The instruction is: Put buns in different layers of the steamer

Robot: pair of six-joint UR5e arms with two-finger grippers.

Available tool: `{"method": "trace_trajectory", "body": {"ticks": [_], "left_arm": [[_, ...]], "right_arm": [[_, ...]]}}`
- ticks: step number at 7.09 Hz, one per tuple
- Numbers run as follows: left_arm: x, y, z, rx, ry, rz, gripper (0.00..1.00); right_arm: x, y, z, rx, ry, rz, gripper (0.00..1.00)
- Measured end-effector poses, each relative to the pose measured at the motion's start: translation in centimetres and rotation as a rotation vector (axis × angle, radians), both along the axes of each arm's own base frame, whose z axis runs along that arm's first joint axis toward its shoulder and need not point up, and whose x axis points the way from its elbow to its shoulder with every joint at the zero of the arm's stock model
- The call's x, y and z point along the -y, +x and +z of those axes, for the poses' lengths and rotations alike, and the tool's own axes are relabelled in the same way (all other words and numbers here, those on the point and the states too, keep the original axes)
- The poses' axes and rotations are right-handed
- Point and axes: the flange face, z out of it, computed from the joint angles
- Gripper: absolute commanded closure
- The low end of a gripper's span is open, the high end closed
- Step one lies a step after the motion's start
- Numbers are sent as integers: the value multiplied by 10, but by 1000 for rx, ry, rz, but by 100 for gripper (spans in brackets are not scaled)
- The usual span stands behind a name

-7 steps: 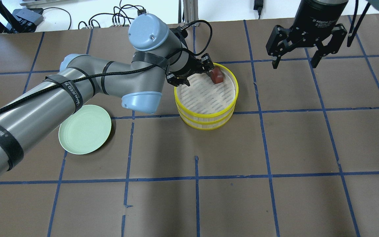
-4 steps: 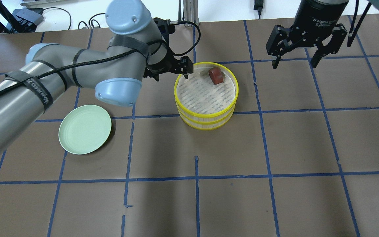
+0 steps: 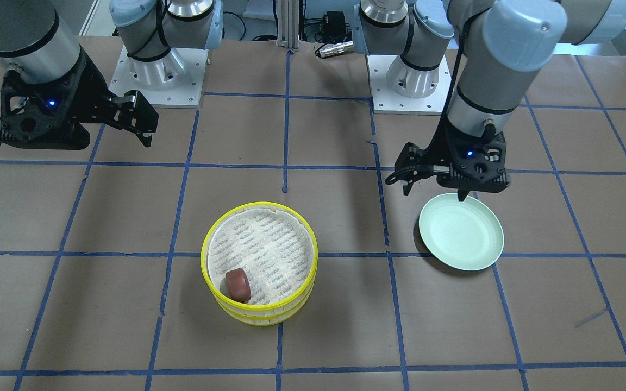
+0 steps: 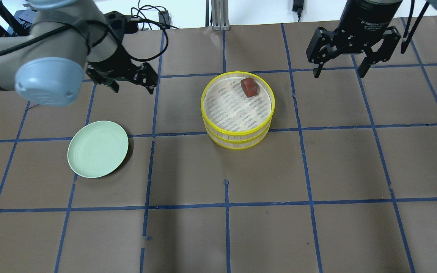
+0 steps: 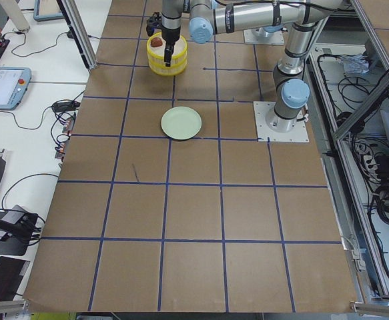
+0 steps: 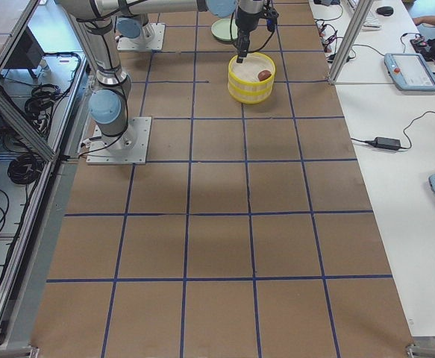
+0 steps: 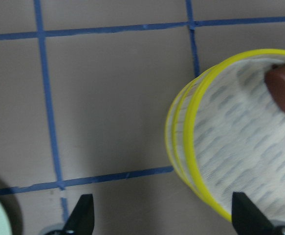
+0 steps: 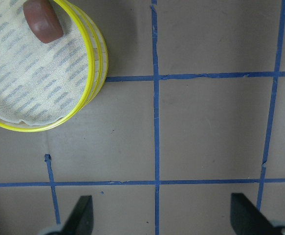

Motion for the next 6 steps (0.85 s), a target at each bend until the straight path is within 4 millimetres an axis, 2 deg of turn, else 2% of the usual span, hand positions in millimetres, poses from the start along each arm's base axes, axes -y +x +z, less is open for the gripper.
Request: {"method": "trace_trajectory", "body": {"ticks": [1,3,6], "left_arm": [[-15,13,15,31,19,6,0],[-34,19,28,53,49,10,0],[-40,20,33,56,58,11,0]], "right_arm": [[0,0,0,-1,0,0,0],[0,0,0,-3,2,0,0],[0,0,-1,-5,5,0,0]]}}
